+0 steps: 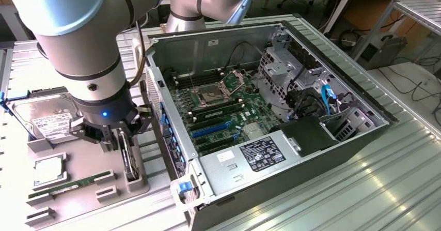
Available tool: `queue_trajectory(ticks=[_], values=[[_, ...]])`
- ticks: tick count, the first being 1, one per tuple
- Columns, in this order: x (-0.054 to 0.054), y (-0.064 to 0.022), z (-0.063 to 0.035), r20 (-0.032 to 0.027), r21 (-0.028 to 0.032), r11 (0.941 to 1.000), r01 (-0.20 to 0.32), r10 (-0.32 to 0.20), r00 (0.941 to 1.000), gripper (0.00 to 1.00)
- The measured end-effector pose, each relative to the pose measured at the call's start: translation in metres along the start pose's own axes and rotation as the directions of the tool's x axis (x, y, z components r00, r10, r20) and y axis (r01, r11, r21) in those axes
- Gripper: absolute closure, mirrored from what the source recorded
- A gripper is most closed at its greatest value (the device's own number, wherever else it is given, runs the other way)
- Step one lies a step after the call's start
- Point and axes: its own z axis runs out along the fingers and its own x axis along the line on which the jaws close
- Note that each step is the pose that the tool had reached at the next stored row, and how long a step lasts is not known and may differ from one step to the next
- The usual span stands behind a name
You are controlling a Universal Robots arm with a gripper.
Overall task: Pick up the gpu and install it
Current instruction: 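Pick up the gpu and move the gpu toward the slot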
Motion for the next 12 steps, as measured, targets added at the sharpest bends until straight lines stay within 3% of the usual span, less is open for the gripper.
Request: queue_trajectory(ticks=[12], values=[[0.0006, 0.0002, 0.0031, 0.0019, 0.0002, 1.0, -0.002, 0.002, 1.0, 0.64]])
